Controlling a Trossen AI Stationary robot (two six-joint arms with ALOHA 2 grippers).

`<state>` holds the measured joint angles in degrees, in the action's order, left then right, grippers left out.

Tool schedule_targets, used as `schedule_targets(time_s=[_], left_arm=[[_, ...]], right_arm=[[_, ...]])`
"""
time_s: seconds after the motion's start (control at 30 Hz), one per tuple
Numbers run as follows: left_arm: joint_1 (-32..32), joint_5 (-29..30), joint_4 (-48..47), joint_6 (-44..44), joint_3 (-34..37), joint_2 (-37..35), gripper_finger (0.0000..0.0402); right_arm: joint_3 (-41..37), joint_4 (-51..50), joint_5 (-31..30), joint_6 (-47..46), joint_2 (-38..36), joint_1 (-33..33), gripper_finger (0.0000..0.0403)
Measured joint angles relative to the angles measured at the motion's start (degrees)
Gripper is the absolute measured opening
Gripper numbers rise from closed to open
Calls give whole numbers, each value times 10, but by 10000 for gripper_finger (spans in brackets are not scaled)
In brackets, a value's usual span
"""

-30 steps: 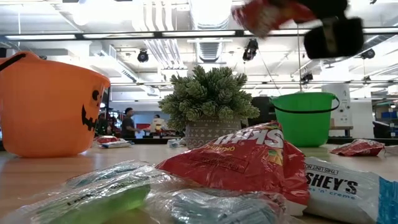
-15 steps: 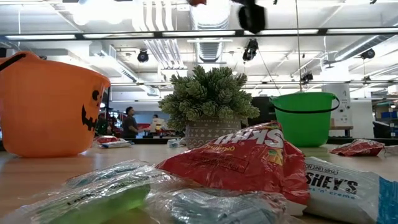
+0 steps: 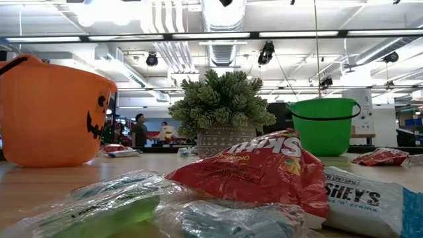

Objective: Sort candy
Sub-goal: Put the red candy into the orange bucket

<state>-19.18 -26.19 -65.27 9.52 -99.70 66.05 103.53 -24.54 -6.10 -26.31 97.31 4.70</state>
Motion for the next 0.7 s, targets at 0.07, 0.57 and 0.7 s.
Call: schedule_targets(time_s=[0.07,0.57,0.7], left_arm=[[0,0,0,-1,0,4,191],[0,-23,1,-20,0,23,191],[0,-23,-1,-20,0,23,191]], right_arm=[[39,-12,0,13,18,-2,11],[262,-103,-1,68,141,-31,11],[286,-113,0,70,154,-30,11]])
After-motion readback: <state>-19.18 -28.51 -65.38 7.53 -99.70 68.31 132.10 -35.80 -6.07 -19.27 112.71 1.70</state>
